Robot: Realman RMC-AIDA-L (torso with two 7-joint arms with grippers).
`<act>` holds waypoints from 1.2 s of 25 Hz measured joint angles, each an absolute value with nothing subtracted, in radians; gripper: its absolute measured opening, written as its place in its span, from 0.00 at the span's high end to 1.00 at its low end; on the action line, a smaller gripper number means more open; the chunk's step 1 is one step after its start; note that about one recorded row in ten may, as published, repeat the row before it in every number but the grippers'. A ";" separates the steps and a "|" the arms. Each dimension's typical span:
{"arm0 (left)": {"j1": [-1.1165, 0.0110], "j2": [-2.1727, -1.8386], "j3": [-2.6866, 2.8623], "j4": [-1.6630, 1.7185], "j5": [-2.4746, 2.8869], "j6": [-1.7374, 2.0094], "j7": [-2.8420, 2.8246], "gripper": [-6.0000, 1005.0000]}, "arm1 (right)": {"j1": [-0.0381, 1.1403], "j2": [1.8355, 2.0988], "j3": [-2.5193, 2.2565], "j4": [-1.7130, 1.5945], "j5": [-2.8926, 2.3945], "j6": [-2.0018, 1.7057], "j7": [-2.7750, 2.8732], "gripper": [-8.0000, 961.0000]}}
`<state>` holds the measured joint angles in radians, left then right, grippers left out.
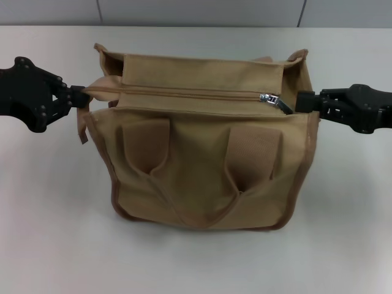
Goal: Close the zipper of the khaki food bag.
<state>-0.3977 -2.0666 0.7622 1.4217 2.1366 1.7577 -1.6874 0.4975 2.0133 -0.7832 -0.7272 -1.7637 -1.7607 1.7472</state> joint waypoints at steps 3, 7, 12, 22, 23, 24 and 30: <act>-0.403 -2.066 0.755 1.410 2.136 1.756 -1.698 0.96 | 0.498 2.012 -0.782 -0.726 -1.763 -1.763 1.747 0.96; -0.417 -2.064 0.717 1.390 2.135 1.761 -1.724 0.96 | 0.492 2.012 -0.773 -0.725 -1.758 -1.766 1.744 0.77; -0.425 -2.062 0.651 1.367 2.086 1.792 -1.762 0.94 | 0.487 2.013 -0.744 -0.725 -1.752 -1.781 1.727 0.52; -0.406 -1.975 0.566 1.088 1.746 2.004 -1.766 0.49 | 0.475 2.019 -0.679 -0.714 -1.750 -1.892 1.607 0.30; -0.398 -1.962 0.581 1.032 1.695 2.006 -1.754 0.44 | 0.474 2.021 -0.671 -0.708 -1.750 -1.913 1.582 0.30; -0.388 -1.953 0.600 0.973 1.646 2.007 -1.731 0.40 | 0.470 2.022 -0.657 -0.685 -1.749 -1.960 1.508 0.30; -0.347 -1.951 0.716 0.797 1.530 2.009 -1.485 0.28 | 0.457 2.022 -0.658 -0.602 -1.751 -2.014 1.314 0.28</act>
<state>-0.3465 -1.9514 0.7158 0.7968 1.5301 2.0089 -1.4849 0.4575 2.0223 -0.6580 -0.6022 -1.7509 -2.0135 1.3137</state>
